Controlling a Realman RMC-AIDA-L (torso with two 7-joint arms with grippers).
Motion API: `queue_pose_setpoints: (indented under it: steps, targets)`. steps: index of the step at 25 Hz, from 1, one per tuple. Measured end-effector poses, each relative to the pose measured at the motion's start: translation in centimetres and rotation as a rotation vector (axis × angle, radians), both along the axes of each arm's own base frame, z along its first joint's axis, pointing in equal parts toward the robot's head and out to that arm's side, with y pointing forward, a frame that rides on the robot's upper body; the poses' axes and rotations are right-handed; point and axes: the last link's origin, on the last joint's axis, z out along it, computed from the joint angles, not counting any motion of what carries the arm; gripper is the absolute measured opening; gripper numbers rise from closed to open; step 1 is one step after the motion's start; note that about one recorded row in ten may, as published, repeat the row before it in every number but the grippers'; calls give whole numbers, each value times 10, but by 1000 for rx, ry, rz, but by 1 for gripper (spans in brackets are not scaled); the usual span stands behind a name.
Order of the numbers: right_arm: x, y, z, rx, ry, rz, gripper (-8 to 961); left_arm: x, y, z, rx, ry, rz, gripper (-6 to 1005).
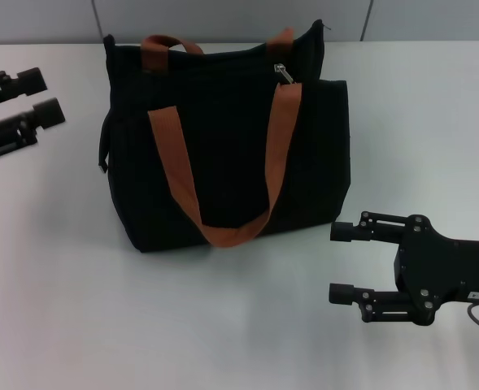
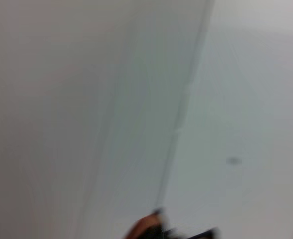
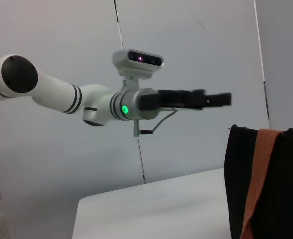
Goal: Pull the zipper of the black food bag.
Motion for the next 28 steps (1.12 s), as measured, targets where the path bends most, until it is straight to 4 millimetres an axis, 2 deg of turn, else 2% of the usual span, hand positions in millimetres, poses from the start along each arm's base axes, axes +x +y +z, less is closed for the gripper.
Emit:
queue_pose_setpoints:
  steps: [2, 3, 5, 7, 10, 11, 12, 13, 18, 19, 20, 28]
  targets:
    - [0, 0, -1, 1, -1, -1, 749, 5, -6, -3, -1, -15, -56, 564]
    - [0, 0, -1, 2, 0, -1, 749, 13, -13, -11, 5, -27, -141, 594]
    - [0, 0, -2, 4, -3, -2, 749, 19, -18, -22, 4, -29, -205, 654]
    - [0, 1, -3, 6, -9, -5, 749, 25, -26, -47, -19, -19, -286, 713]
    - [1, 1, -5, 8, -10, -5, 749, 25, -26, -47, -19, -19, -286, 771]
    - [1, 1, -7, 8, -12, -1, 749, 30, -42, -84, -86, 8, -382, 790]
    - [1, 1, -7, 8, -12, -1, 749, 30, -42, -84, -86, 8, -382, 810]
    - [1, 0, -8, 8, -16, 3, 749, 27, -52, -102, -137, 42, -413, 829]
    - [6, -7, -16, -15, -50, 37, 748, 27, -52, -102, -137, 42, -413, 829]
    - [5, -8, -18, -15, -52, 44, 748, 17, -63, -125, -203, 74, -381, 829]
    - [5, -9, -20, -13, -53, 52, 748, 13, -64, -129, -208, 88, -357, 829]
    - [6, -11, -24, 3, -52, 66, 748, 9, -65, -133, -220, 115, -337, 829]
